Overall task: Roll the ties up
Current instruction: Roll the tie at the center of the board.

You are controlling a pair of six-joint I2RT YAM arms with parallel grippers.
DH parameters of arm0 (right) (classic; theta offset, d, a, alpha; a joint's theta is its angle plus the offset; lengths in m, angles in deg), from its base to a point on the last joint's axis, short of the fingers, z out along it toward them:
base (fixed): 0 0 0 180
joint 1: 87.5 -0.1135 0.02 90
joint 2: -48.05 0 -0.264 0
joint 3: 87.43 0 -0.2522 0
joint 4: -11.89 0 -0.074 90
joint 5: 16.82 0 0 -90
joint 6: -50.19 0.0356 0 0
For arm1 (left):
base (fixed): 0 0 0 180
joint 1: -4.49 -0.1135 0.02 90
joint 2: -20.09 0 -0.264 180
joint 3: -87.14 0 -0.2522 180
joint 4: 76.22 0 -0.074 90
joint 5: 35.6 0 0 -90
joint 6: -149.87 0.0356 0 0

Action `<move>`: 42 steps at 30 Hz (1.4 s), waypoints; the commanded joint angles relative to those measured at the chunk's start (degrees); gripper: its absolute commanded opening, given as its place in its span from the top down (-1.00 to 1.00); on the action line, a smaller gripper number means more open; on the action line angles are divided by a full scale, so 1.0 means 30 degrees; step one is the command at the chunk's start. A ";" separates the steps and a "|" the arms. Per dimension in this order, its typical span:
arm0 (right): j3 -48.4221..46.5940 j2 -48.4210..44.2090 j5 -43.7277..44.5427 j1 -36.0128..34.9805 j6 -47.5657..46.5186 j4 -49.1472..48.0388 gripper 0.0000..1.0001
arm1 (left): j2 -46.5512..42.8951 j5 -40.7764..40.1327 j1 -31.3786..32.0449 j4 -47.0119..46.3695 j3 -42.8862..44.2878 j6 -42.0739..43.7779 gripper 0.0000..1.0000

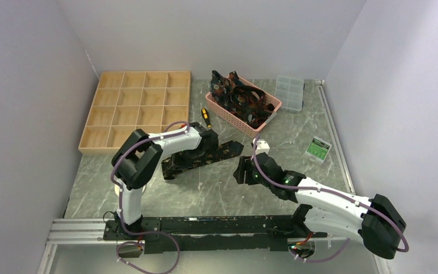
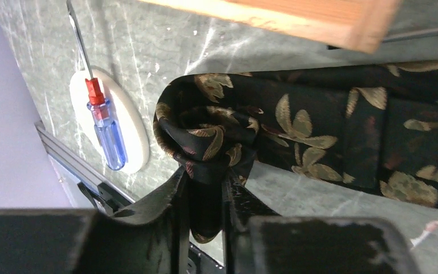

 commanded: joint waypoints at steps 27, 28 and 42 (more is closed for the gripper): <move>-0.2763 0.3088 -0.4322 -0.0006 -0.0893 -0.2786 -0.29 | -1.6244 0.4602 -0.0906 -1.0642 -0.9085 0.0529 -0.87; -0.3311 0.3885 -0.4716 -0.0177 -0.0843 -0.3363 -0.27 | -1.7603 0.5103 -0.1394 -1.1390 -1.0374 0.0378 -0.87; -1.2624 1.3175 -0.6942 -0.2338 -0.0958 -0.4143 -0.02 | -3.1296 0.5607 -0.3244 -1.0822 -1.8015 -0.2049 -0.24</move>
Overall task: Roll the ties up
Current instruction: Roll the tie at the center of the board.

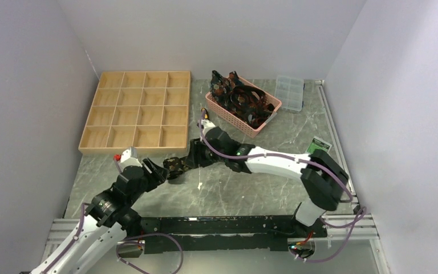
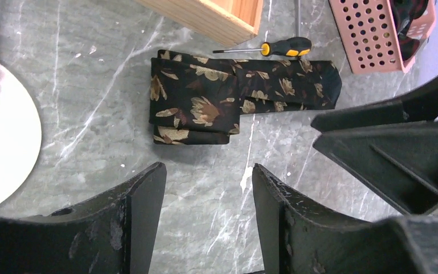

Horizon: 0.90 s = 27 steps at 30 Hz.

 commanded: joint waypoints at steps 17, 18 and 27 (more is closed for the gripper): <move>-0.6788 0.7239 0.0600 -0.0348 -0.2294 0.2590 0.03 | 0.1524 -0.0234 -0.0110 -0.1121 -0.1592 -0.1012 -0.22; -0.6541 0.7256 0.0651 -0.0197 -0.2161 0.2466 0.04 | 0.1691 -0.0242 -0.0110 -0.1155 -0.1596 -0.0990 -0.22; -0.5591 0.7353 0.0861 0.0494 -0.1732 0.1814 0.06 | 0.2965 -0.0531 -0.0180 -0.2273 -0.1736 -0.0587 -0.27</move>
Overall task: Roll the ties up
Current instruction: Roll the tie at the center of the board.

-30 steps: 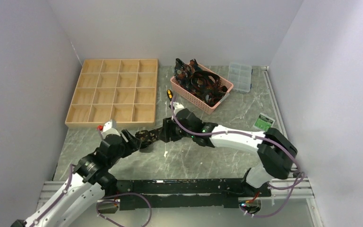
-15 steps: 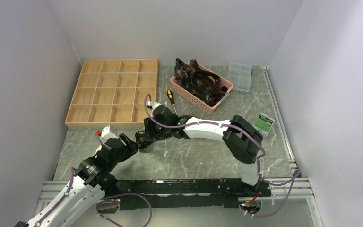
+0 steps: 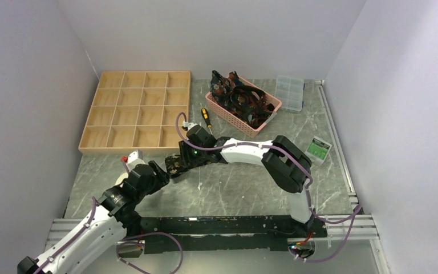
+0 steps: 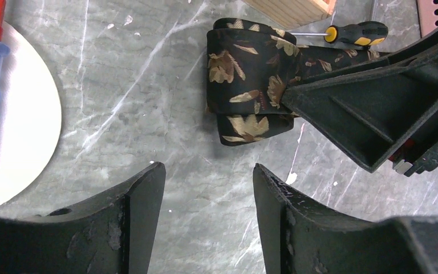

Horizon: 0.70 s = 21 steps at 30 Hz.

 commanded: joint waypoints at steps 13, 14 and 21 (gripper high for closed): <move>0.1474 0.0051 0.0370 0.0811 0.0445 -0.1426 0.08 | 0.4365 0.4041 -0.2851 -0.6410 0.0118 0.2023 -0.51; 0.1511 0.0062 0.0311 0.0862 0.0488 -0.1477 0.08 | 0.4626 0.4722 -0.3036 -0.7006 0.0031 0.2301 -0.48; 0.1897 -0.0478 -0.0117 0.1041 0.0747 -0.2009 0.05 | 0.6373 0.9367 -0.3355 -0.9438 -0.0309 0.4456 0.30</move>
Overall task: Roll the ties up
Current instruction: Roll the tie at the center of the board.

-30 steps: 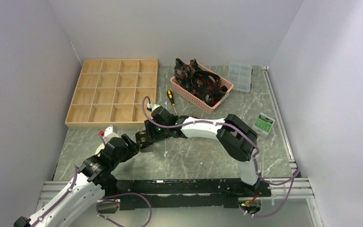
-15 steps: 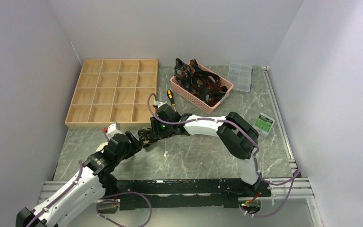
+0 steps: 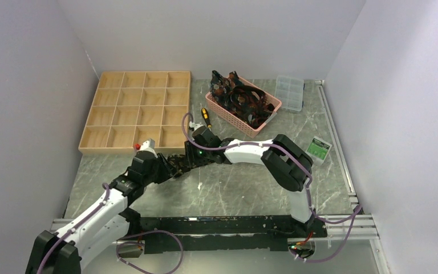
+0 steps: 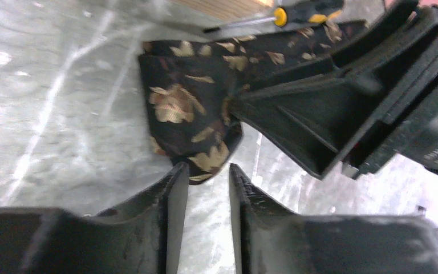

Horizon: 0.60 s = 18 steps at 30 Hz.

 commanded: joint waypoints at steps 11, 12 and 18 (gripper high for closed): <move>0.0339 -0.1536 0.0059 0.0228 0.0299 -0.0591 -0.09 | -0.1040 0.5167 -0.0098 -0.0762 -0.0998 0.1903 0.94; 0.0306 -0.1638 0.0065 0.0227 0.0360 -0.0500 -0.11 | -0.0869 0.5124 -0.0091 -0.0662 -0.1023 0.1920 0.94; 0.0528 -0.2964 0.0407 0.0241 0.0598 -0.0383 -0.20 | 0.0728 0.4923 -0.0098 -0.0530 -0.0969 0.1995 0.94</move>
